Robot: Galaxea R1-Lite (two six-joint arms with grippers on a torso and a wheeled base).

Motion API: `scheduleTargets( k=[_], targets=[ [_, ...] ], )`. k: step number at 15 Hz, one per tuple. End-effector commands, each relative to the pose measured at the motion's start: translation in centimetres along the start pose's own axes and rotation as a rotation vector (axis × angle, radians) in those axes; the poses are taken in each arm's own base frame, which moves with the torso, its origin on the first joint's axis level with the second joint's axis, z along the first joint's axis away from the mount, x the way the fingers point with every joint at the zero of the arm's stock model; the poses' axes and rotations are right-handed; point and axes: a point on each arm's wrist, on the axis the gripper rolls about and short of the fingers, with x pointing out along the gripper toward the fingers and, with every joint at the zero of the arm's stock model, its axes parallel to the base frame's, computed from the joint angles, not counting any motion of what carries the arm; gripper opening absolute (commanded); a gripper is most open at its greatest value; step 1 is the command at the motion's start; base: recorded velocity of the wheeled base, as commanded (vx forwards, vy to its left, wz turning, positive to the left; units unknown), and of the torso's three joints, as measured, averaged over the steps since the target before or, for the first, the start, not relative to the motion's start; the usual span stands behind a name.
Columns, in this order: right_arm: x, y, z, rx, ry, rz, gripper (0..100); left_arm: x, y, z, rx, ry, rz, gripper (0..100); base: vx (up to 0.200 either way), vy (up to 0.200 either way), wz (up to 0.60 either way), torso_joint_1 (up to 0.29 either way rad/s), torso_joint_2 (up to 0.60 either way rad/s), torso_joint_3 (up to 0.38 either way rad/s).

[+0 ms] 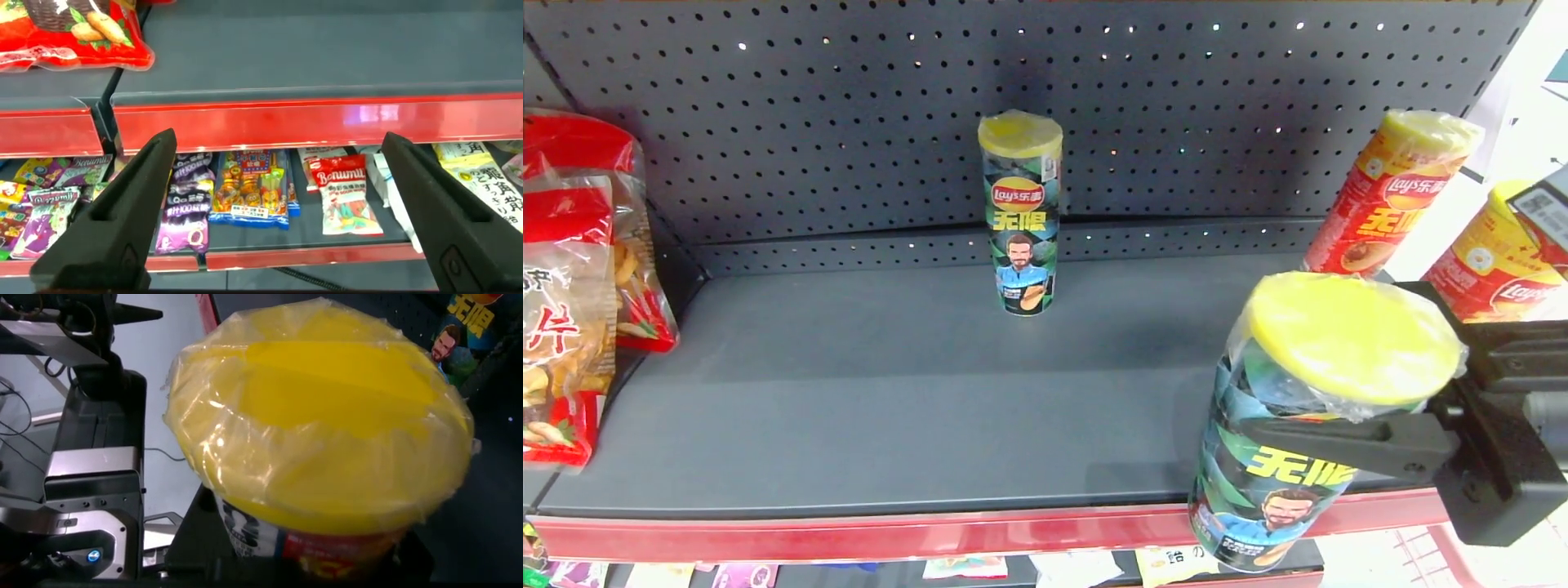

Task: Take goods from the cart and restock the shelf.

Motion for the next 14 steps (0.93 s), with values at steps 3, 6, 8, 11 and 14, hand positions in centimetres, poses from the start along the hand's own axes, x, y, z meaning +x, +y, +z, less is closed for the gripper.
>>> scheduleTargets(
  k=[3, 6, 8, 11, 14],
  targets=[
    [0.1, -0.3, 0.5, -0.01, -0.012, -0.005, 0, 0.0, 0.0, 0.0, 0.062, -0.004, -0.004, 100, 0.0, 0.0, 0.0, 0.0, 0.0, 0.0],
    [0.9, -1.2, 1.1, -0.017, -0.02, -0.005, 0, 0.0, 0.0, 0.1, 0.084, -0.006, -0.013, 100, 0.0, 0.0, 0.0, 0.0, 0.0, 0.0],
    [1.4, -1.6, 1.5, -0.021, -0.025, -0.004, 0, 0.0, 0.0, 0.1, 0.084, -0.006, -0.013, 100, 0.0, 0.0, 0.0, 0.0, 0.0, 0.0],
    [2.2, -1.7, 1.5, -0.018, -0.022, 0.019, 0, 0.0, 0.0, 0.1, 0.087, -0.008, -0.014, 100, 0.0, 0.0, 0.0, 0.0, 0.0, 0.0],
    [2.5, -1.7, 1.4, -0.018, -0.019, 0.026, 0, 0.0, 0.0, 0.1, 0.087, -0.008, -0.014, 100, 0.0, 0.0, 0.0, 0.0, 0.0, 0.0]
  ],
)
